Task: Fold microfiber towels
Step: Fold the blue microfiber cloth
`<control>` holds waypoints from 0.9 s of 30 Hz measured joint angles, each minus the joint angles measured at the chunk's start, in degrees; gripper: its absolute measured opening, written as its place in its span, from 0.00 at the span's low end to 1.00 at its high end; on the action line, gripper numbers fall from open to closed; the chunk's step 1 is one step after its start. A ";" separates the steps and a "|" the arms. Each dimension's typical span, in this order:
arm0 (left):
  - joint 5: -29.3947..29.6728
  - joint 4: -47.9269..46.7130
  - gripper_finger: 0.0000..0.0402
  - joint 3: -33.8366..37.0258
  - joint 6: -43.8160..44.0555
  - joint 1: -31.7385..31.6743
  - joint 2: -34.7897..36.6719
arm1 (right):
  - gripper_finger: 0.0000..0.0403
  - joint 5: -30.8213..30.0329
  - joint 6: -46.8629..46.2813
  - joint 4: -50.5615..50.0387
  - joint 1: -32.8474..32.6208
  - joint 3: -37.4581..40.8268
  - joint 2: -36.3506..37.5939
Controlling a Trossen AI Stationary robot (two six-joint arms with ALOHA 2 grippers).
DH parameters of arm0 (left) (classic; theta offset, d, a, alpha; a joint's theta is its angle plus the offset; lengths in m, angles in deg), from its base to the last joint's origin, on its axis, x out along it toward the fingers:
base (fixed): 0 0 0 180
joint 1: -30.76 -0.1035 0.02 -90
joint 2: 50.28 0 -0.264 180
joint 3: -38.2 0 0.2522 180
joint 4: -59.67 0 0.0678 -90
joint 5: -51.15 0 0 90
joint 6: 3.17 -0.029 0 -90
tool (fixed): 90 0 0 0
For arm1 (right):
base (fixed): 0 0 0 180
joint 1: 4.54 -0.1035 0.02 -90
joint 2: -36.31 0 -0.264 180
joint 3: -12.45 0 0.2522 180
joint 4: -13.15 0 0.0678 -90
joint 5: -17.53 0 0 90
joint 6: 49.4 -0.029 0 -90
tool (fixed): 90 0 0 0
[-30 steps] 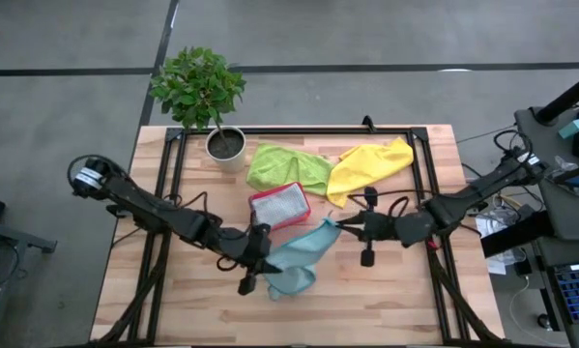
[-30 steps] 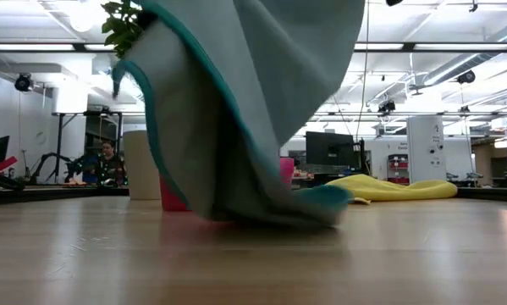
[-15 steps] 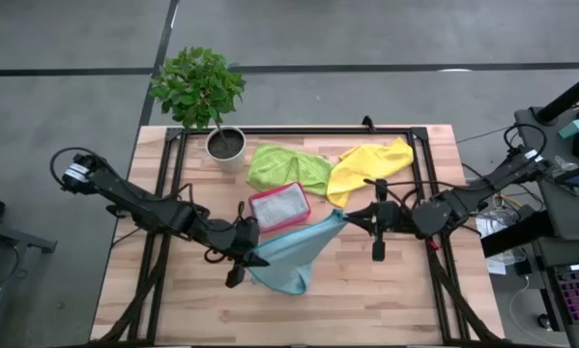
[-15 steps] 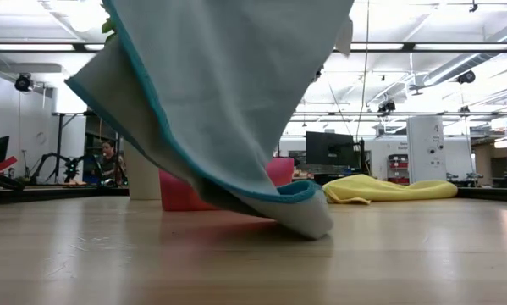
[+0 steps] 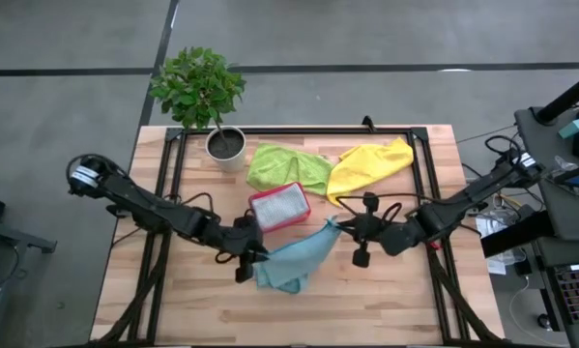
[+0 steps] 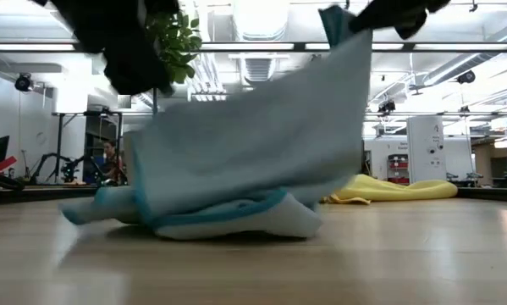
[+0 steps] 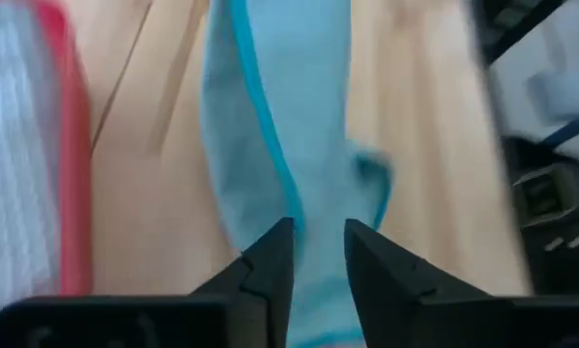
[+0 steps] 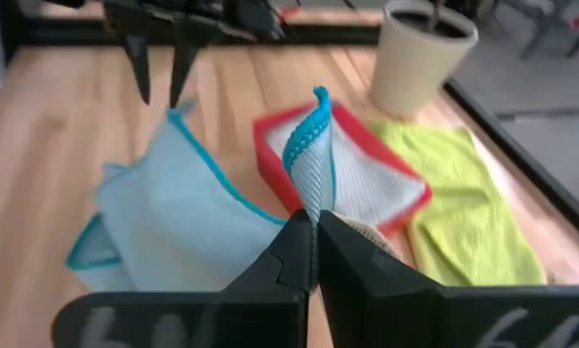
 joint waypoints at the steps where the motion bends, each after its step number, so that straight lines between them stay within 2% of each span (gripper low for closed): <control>1: -0.03 -0.30 0.21 0.58 0.01 0.03 -0.44 | 0.02 -0.55 -0.86 -0.65 0.09 0.00 -0.56; 5: -0.04 0.16 0.20 2.01 -0.02 0.06 -1.51 | 0.02 -1.24 -3.97 -3.00 0.11 0.00 -1.51; 9: 0.67 0.28 0.14 2.58 0.15 -0.07 -2.03 | 0.02 -1.06 -4.34 -3.46 0.11 0.00 -1.75; 13: 2.26 3.45 0.11 2.62 5.08 -0.15 -2.98 | 0.02 -1.00 -4.31 -3.66 0.11 0.00 -1.81; 21: 2.80 14.32 0.24 2.52 11.84 0.20 -13.22 | 0.02 -0.90 -4.25 -3.71 -0.02 0.11 -1.81; 25: 3.00 12.32 0.32 1.28 15.41 0.28 -17.22 | 0.02 -0.84 -4.18 -3.75 -0.04 0.11 -1.81; 27: 5.00 11.03 0.34 1.22 17.13 0.20 -18.16 | 0.02 -0.84 -3.72 -3.76 -0.04 0.11 -1.81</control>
